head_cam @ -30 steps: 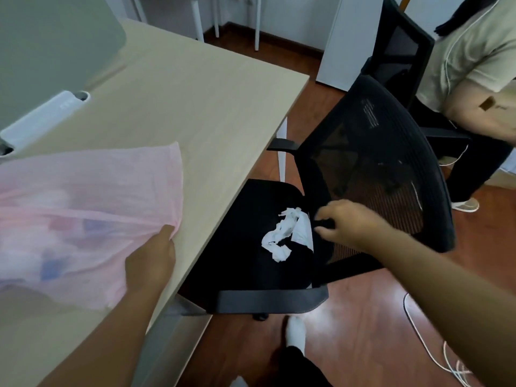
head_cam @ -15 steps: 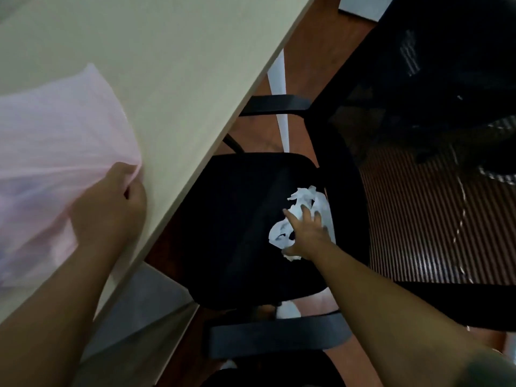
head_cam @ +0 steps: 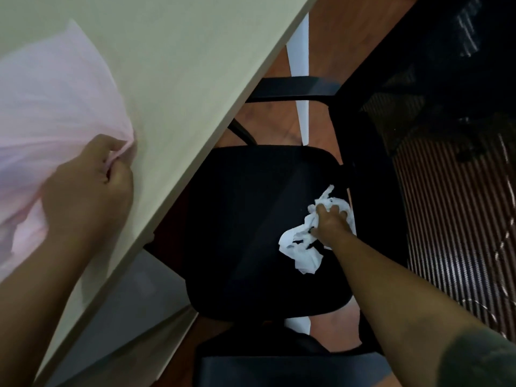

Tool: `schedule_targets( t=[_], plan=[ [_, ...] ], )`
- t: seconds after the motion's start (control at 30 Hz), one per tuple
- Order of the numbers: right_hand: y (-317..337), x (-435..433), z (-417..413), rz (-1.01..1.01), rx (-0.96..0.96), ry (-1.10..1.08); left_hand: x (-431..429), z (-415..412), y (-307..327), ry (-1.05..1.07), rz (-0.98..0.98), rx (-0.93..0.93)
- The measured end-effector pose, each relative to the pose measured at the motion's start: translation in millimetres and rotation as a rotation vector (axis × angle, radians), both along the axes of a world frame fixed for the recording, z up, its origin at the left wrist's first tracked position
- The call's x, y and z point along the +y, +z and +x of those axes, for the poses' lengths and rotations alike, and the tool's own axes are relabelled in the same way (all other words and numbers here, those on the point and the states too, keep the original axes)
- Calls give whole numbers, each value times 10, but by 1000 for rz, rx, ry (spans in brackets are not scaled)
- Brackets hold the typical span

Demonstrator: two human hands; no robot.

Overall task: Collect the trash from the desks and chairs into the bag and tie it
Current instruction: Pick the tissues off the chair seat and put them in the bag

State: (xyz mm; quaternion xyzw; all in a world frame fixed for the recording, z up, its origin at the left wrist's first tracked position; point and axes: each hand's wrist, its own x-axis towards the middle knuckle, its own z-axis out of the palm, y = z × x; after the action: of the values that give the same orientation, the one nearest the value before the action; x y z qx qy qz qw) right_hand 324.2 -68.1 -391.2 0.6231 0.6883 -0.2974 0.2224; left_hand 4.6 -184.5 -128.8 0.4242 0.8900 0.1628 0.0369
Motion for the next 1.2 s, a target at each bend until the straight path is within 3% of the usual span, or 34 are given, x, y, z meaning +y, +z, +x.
schedule_targets(
  t=[0.13,0.23,0.4,0.57,0.73,0.87,0.97,1.07,1.2],
  plan=[
    [-17,-46,-43,-15,139,-129,3,-13,-20,13,35,14],
    [159,-218,-171,26,133,68,3,5,-12,6,50,17],
    [135,-705,-231,264,67,331,2,16,21,12,59,1],
    [15,-839,-339,113,-6,585,4,-60,-25,4,38,-17],
    [-56,-868,-340,167,19,446,-5,-104,-55,-8,45,-28],
    [-147,-789,-196,46,168,422,-4,-125,-83,-5,53,-30],
    [-122,-765,-138,208,262,298,-3,-171,-128,-12,66,-35],
    [-44,-716,-88,395,113,210,-3,-209,-163,-16,105,-41],
    [-1,-620,2,270,-19,-1,3,-294,-265,-8,146,-6]
  ],
)
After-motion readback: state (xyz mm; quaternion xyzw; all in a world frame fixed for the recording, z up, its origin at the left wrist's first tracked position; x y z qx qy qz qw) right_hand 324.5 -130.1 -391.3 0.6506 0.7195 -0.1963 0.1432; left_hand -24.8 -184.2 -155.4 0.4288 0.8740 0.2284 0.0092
